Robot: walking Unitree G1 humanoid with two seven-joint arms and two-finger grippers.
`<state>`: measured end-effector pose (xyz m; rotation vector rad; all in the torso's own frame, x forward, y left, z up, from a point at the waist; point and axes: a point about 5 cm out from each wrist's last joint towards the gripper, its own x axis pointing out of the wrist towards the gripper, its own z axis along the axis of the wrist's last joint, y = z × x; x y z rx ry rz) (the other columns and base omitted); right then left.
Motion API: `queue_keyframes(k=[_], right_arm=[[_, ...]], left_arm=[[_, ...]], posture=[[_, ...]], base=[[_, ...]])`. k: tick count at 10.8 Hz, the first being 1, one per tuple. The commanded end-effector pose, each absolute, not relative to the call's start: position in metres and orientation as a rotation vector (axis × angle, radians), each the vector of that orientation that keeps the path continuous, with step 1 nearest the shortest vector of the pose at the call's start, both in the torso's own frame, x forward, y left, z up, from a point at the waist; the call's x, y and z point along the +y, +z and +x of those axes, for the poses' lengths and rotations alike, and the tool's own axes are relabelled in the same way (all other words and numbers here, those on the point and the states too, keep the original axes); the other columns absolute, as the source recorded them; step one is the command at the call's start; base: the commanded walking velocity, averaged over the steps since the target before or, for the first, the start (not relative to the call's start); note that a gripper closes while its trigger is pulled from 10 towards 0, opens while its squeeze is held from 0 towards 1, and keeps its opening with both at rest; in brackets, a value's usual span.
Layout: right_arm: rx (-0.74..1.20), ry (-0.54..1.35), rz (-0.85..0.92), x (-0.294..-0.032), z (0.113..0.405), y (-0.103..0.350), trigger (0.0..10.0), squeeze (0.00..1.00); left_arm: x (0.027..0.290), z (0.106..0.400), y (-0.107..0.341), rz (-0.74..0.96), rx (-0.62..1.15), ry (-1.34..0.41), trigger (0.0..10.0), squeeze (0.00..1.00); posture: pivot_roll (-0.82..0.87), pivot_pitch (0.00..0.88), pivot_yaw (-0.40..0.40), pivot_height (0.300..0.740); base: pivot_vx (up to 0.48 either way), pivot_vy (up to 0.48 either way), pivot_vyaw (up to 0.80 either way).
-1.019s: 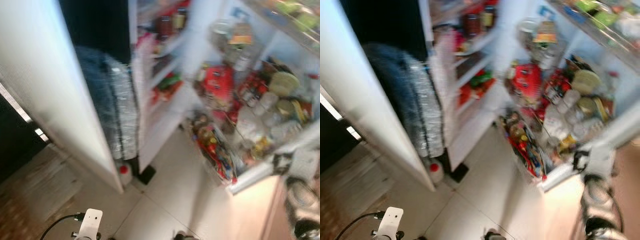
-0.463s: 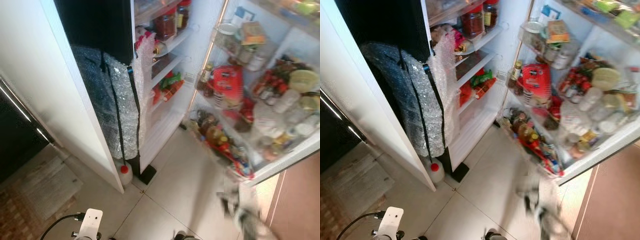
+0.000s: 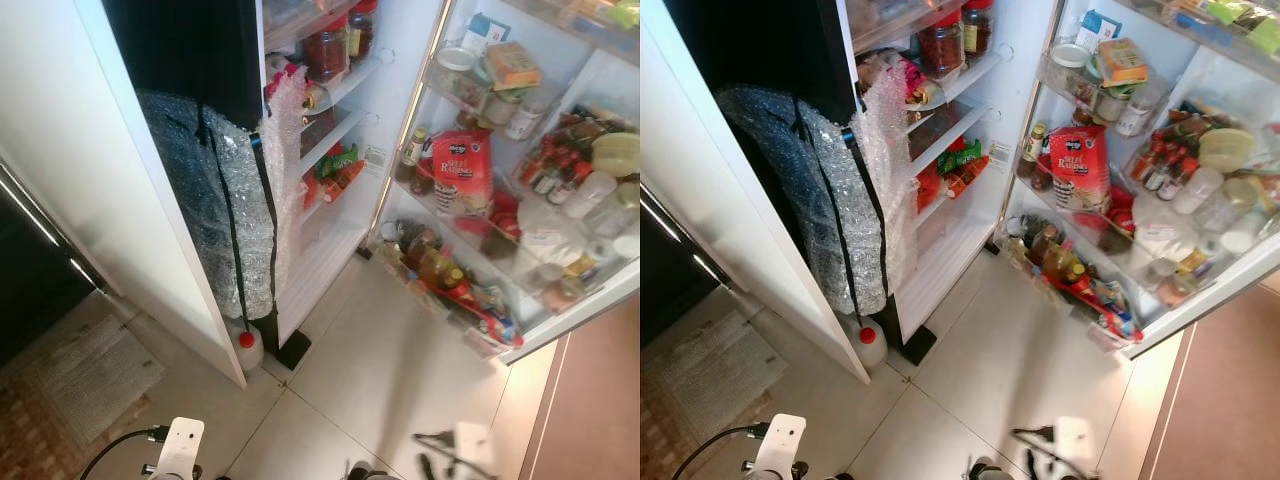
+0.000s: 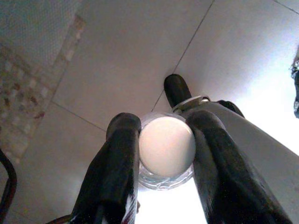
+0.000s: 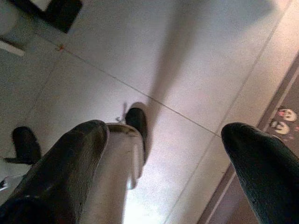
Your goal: Restocking fridge
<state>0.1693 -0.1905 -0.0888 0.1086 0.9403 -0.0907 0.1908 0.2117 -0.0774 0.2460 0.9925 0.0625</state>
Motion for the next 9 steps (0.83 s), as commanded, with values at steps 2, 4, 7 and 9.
queue_keyframes(k=[2,4,7,9], right_arm=[[0.949,-0.062,0.049,-0.188,0.168,-0.09,10.0,0.0],[0.902,-0.106,0.043,-0.192,0.181,-0.083,10.0,0.0],[0.908,-0.079,0.061,-0.189,0.18,-0.084,10.0,0.0],[0.936,-0.082,0.033,-0.198,0.167,-0.088,10.0,0.0]], left_arm=[[0.214,0.181,-0.082,0.243,1.033,0.058,10.0,0.0],[0.214,0.18,-0.082,0.246,1.033,0.053,10.0,0.0],[0.215,0.18,-0.082,0.261,1.035,0.04,10.0,0.0],[0.214,0.181,-0.082,0.264,1.031,0.028,10.0,0.0]], posture=[[-0.13,0.185,-0.052,0.74],[-0.13,0.172,-0.037,0.74],[-0.14,0.149,-0.027,0.74],[-0.14,0.132,-0.03,0.74]], base=[[0.0,0.0,0.0],[0.0,0.0,0.38],[0.0,0.0,0.53],[0.0,0.0,0.0]])
